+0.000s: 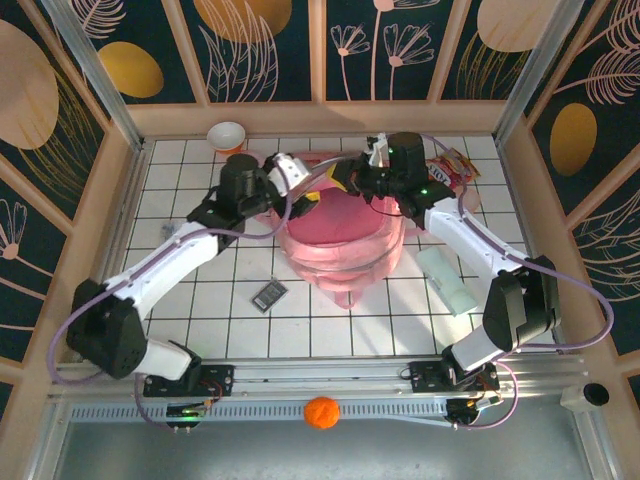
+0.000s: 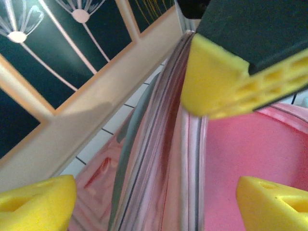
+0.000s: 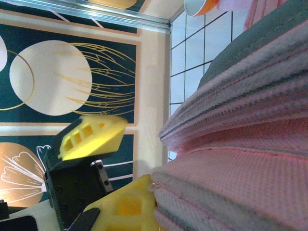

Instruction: Pack the student bag

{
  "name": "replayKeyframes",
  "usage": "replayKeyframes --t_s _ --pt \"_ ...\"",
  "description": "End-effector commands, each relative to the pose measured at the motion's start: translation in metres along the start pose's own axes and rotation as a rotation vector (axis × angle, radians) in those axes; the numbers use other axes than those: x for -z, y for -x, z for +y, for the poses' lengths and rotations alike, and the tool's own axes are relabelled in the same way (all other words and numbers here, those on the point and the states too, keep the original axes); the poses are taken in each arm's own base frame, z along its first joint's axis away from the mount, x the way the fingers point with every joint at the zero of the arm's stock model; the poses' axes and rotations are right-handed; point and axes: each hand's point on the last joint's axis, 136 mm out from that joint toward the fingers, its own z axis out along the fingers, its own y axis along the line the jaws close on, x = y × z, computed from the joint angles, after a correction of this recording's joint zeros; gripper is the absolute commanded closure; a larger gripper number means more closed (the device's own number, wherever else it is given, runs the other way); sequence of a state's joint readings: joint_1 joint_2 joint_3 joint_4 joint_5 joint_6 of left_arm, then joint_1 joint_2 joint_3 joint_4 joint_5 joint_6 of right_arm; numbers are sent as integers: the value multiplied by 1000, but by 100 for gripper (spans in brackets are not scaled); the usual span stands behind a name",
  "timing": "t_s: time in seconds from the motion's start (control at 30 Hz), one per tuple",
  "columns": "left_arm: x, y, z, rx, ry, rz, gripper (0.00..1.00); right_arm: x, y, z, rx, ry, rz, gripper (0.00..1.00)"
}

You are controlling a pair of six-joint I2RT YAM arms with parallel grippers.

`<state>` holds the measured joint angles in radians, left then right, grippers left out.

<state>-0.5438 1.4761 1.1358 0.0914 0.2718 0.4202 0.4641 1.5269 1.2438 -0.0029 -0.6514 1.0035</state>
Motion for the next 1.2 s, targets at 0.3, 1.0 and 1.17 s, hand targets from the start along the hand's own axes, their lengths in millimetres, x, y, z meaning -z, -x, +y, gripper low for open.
replayKeyframes --t_s 0.3,1.0,1.17 --pt "-25 -7 39 55 183 43 100 106 13 -23 259 -289 -126 47" --pt "-6 13 36 176 131 -45 100 243 -27 -261 640 -1114 263 24" --pt "-9 13 34 193 114 -48 100 245 -31 -286 619 -1171 321 23"
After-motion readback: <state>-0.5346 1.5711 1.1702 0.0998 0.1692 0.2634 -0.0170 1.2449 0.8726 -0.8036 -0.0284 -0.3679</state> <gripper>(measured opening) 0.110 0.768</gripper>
